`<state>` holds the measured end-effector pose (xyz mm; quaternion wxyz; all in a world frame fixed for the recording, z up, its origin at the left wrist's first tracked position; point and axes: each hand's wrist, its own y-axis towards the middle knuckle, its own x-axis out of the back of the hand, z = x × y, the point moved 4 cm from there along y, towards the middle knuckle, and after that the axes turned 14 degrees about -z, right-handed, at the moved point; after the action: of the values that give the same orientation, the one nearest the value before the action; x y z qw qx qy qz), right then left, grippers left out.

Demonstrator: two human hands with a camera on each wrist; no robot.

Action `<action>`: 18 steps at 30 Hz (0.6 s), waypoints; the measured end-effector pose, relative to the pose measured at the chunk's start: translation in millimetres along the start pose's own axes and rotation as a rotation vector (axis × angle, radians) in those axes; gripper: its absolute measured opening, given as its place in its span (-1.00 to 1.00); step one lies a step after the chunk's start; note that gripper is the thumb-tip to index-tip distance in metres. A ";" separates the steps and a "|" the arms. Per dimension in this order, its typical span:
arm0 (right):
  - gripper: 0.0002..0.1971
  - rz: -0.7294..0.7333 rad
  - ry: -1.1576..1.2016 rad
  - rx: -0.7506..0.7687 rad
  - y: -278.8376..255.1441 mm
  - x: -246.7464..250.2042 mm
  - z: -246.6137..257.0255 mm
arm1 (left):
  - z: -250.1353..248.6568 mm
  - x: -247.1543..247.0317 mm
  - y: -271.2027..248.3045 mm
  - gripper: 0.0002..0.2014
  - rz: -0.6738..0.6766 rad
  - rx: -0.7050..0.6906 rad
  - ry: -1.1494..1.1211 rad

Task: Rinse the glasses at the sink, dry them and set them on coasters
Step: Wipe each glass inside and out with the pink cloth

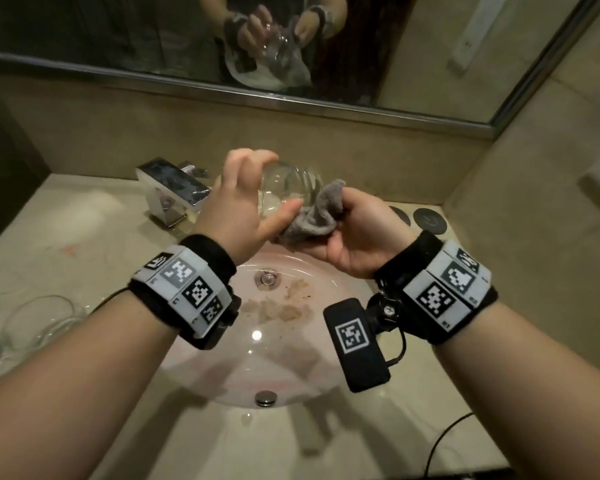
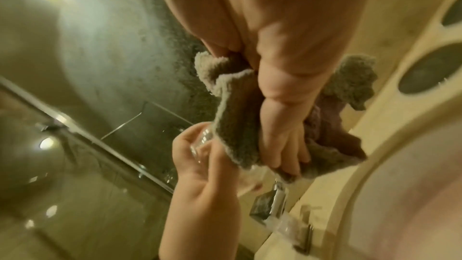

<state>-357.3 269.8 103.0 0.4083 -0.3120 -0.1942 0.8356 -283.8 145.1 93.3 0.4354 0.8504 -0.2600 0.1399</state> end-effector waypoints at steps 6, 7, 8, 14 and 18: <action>-0.68 -0.033 -0.383 0.392 0.6 -6.0 6.5 | 10.8 1.2 -5.7 -0.35 0.200 -0.102 0.217; -0.65 -0.030 -0.560 0.511 1.7 -10.9 5.4 | 10.9 0.9 -7.4 -0.33 0.206 -0.099 0.190; -0.62 -0.014 -0.773 0.606 3.1 -15.7 2.8 | 8.9 1.2 -8.3 -0.33 0.205 -0.091 0.159; -0.55 0.050 -0.982 0.755 14.3 -28.5 6.4 | 3.6 5.8 -16.7 -0.45 0.257 -0.008 0.102; -0.60 0.001 -1.004 0.602 26.6 -22.7 11.2 | 1.5 5.7 -16.1 -0.39 0.295 -0.037 -0.034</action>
<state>-369.1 235.1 104.0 0.3365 0.2520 -0.1176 0.8997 -270.0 149.9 84.3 0.4213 0.7971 -0.3920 0.1831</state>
